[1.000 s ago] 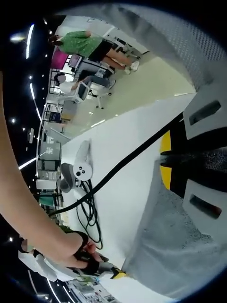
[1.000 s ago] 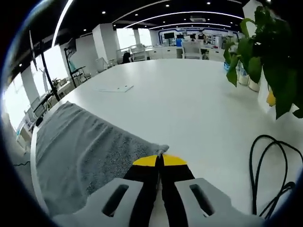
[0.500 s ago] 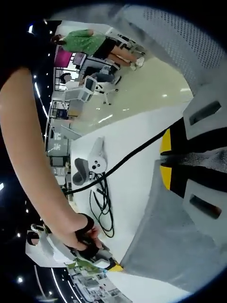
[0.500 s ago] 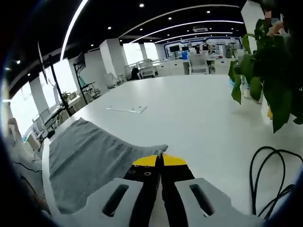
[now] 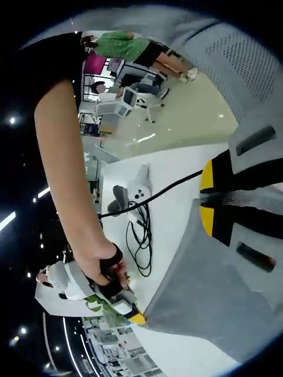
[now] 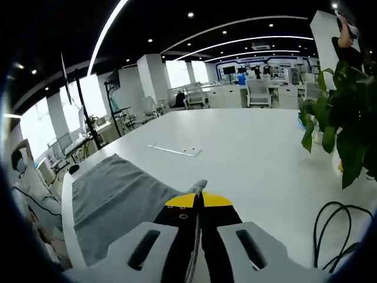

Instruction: Fold the towel on the table until its edges align and the towel forms a compact rectangular stack.

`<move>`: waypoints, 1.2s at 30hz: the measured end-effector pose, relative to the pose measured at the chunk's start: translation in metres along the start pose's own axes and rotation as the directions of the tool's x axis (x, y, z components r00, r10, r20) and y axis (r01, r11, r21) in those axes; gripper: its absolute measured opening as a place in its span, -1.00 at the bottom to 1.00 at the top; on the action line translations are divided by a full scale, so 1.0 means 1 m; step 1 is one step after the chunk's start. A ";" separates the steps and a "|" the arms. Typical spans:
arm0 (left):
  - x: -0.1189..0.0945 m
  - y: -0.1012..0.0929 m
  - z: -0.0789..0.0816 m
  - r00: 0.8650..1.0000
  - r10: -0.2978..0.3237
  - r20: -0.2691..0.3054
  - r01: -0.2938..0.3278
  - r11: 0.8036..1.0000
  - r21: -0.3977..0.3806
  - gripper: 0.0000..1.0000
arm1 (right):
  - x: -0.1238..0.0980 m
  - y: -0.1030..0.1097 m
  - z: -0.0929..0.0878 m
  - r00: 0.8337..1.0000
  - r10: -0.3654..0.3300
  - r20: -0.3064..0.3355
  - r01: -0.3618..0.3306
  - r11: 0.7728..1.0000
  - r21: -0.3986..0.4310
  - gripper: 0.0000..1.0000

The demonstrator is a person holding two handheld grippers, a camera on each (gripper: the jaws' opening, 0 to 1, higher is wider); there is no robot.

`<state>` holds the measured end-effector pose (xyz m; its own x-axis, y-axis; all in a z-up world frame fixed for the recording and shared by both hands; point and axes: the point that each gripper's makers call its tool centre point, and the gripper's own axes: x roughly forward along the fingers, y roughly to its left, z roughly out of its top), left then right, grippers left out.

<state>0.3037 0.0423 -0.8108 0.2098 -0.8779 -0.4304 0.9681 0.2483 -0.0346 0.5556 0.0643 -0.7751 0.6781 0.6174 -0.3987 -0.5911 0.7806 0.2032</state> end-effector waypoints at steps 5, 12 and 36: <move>-0.019 -0.001 0.014 0.999 0.018 0.033 -0.018 1.000 -0.004 -0.86 | 0.001 0.016 0.021 0.999 0.026 0.032 -0.026 1.000 0.006 -1.00; -0.045 0.001 0.034 0.994 0.022 0.107 -0.019 0.999 -0.028 -0.86 | 0.004 0.033 0.049 0.995 0.048 0.090 -0.052 0.998 0.041 -1.00; -0.168 0.016 0.064 0.960 0.123 0.250 -0.110 0.992 -0.066 -0.86 | 0.013 0.126 0.128 0.977 0.094 0.189 -0.098 0.995 0.010 -1.00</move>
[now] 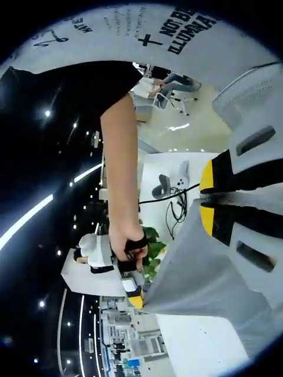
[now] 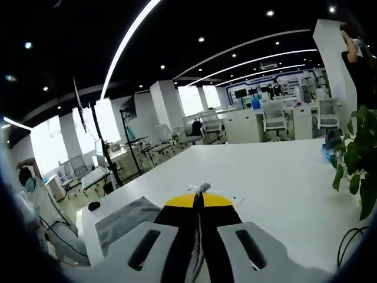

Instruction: Fold the towel on the table until its edges align and the towel forms a compact rectangular stack.

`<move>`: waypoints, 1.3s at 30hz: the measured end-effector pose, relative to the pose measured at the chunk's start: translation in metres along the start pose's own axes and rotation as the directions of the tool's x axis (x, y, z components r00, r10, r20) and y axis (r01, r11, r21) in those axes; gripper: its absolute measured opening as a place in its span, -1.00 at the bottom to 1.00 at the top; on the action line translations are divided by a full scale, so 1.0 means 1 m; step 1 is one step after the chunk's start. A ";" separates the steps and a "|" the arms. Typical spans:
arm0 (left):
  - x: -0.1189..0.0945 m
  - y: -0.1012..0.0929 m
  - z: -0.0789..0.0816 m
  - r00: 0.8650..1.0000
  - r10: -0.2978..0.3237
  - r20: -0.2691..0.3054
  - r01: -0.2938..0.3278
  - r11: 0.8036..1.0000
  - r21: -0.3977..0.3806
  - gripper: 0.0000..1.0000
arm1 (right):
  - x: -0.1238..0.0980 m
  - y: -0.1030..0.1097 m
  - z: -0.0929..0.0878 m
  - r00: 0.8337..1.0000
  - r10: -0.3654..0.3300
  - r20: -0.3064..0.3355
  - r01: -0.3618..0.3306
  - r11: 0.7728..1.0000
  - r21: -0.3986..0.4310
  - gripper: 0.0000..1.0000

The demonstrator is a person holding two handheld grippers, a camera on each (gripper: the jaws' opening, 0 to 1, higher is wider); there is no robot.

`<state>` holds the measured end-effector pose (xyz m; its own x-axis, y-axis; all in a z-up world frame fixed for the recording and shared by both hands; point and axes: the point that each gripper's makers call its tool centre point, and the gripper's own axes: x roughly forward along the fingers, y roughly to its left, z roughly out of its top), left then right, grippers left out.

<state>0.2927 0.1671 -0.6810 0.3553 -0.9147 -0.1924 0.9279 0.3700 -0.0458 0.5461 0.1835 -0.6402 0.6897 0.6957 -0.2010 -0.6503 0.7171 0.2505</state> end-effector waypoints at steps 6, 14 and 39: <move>-0.031 0.013 0.006 0.997 0.070 0.035 -0.069 0.997 -0.021 -0.86 | 0.013 0.027 0.017 1.000 0.017 0.026 -0.017 1.000 0.001 -1.00; -0.083 0.039 0.015 0.974 0.215 0.076 -0.210 0.975 -0.074 -0.87 | 0.047 0.041 0.029 0.998 0.047 0.041 -0.048 0.998 0.032 -1.00; -0.210 0.085 0.025 0.896 0.412 0.164 -0.400 0.911 -0.105 -0.86 | 0.136 0.138 0.054 0.986 0.161 0.041 -0.161 0.987 0.004 -1.00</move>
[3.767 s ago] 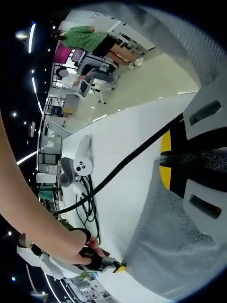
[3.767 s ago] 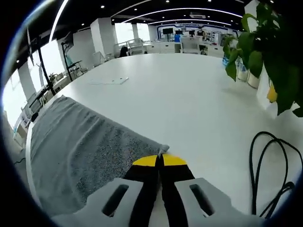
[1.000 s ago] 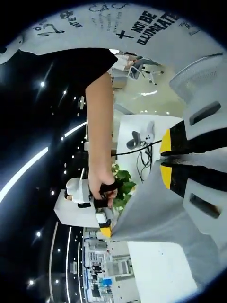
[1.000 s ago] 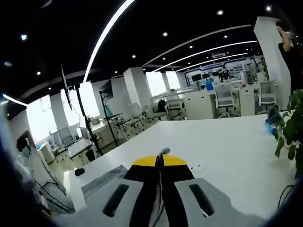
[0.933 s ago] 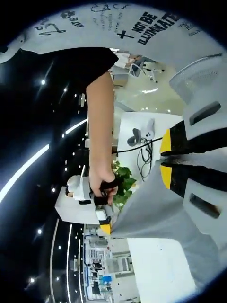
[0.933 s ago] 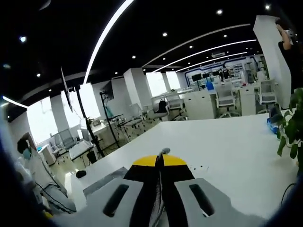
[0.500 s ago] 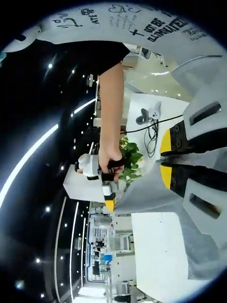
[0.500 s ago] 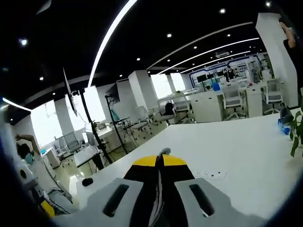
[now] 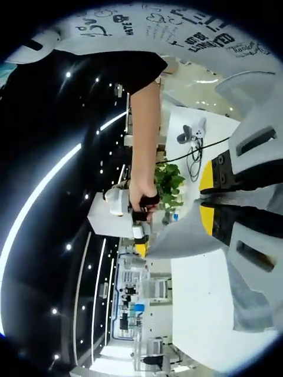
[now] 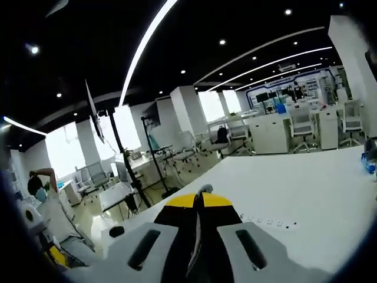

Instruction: Fold the towel on the table until its edges align and the towel forms a compact rectangular stack.

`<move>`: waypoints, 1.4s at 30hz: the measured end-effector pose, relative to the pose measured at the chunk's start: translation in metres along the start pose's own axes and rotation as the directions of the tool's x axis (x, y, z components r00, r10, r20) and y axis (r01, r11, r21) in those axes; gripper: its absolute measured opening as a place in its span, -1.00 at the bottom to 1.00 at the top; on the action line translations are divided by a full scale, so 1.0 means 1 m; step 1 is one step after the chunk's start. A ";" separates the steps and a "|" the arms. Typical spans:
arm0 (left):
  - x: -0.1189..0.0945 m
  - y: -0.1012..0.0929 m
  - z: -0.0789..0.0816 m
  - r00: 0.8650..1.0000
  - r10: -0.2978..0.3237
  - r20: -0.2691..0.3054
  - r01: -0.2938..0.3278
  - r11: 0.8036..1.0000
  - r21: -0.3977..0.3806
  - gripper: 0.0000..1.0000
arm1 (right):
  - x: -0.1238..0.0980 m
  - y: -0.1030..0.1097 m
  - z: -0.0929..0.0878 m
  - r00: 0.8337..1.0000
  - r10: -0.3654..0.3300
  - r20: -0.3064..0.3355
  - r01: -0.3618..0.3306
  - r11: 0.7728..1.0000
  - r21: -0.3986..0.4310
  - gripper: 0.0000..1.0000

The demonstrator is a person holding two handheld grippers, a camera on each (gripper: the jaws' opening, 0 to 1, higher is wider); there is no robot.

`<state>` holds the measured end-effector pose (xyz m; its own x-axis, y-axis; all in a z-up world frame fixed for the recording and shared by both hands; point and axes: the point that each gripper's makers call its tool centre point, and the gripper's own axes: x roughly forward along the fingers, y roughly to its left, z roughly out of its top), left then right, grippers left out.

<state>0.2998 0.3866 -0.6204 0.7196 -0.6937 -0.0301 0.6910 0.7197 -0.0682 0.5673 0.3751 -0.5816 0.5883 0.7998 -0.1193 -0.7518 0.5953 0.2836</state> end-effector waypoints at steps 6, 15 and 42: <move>-0.019 0.019 -0.006 0.998 0.054 -0.013 -0.054 0.999 0.001 -0.86 | 0.026 0.025 -0.004 0.999 0.042 -0.030 -0.043 0.998 -0.040 -1.00; -0.045 0.040 -0.015 0.992 0.122 -0.016 -0.122 0.992 -0.029 -0.86 | 0.050 0.048 -0.018 0.995 0.081 -0.050 -0.083 0.996 -0.036 -1.00; -0.104 0.100 -0.095 0.927 0.348 -0.139 -0.370 0.908 -0.195 -0.86 | 0.116 0.058 -0.109 0.974 0.077 -0.212 -0.084 0.996 -0.021 -1.00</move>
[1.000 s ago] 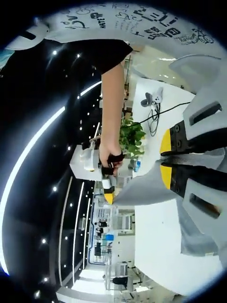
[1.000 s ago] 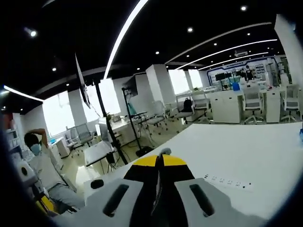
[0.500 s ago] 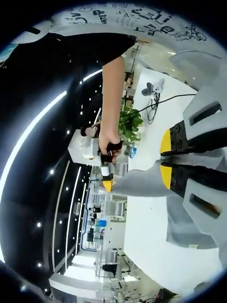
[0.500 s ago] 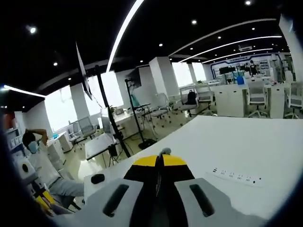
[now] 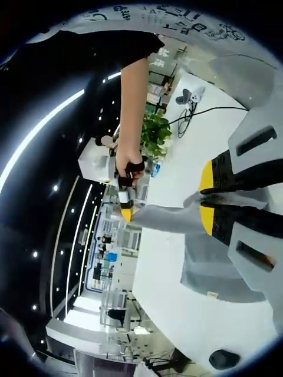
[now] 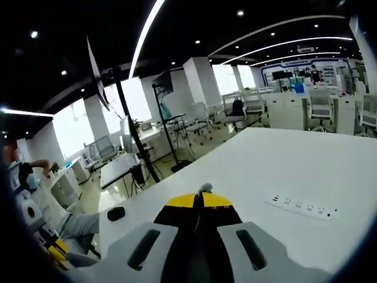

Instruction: Fold the towel on the table until its edges align and the towel forms a compact rectangular stack.

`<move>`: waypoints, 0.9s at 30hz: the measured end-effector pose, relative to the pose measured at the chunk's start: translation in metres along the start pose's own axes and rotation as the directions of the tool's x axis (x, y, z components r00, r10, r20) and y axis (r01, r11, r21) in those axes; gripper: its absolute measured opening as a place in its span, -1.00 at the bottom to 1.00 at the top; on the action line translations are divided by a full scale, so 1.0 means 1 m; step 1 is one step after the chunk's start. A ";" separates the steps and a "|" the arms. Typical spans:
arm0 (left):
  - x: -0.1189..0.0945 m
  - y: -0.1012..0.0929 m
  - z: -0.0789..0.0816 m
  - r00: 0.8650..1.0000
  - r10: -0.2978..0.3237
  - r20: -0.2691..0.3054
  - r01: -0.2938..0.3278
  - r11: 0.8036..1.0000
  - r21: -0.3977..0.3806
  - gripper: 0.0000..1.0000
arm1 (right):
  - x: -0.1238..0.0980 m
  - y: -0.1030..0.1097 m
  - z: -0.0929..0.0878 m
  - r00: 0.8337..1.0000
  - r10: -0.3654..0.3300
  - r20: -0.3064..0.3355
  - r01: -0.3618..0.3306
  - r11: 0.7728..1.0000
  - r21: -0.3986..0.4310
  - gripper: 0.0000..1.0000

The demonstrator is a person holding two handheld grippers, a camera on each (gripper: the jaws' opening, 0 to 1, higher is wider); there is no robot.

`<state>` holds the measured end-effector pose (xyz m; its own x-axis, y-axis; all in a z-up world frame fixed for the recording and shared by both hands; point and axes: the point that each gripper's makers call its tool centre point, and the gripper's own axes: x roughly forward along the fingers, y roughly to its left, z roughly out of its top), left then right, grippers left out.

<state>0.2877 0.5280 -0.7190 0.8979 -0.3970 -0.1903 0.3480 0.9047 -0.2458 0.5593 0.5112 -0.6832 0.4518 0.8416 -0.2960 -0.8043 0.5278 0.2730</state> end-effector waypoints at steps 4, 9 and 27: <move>-0.003 0.014 -0.009 0.999 0.048 -0.008 -0.048 0.999 -0.024 -0.86 | 0.018 0.001 -0.014 1.000 0.000 -0.031 0.000 1.000 0.002 -1.00; -0.012 0.033 -0.018 0.991 0.131 0.003 -0.130 0.989 -0.066 -0.86 | 0.041 0.007 -0.024 0.998 0.002 -0.056 -0.002 1.000 0.001 -1.00; -0.027 0.095 -0.064 0.936 0.349 -0.034 -0.349 0.915 -0.203 -0.86 | 0.129 0.020 -0.071 0.985 0.029 -0.172 -0.037 0.999 -0.040 -1.00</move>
<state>0.2788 0.6147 -0.7982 0.9531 -0.0610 -0.2963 -0.0493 0.9350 -0.3511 0.5744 0.6218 -0.7809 0.3548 0.8242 -0.4414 -0.8352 0.4916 0.2466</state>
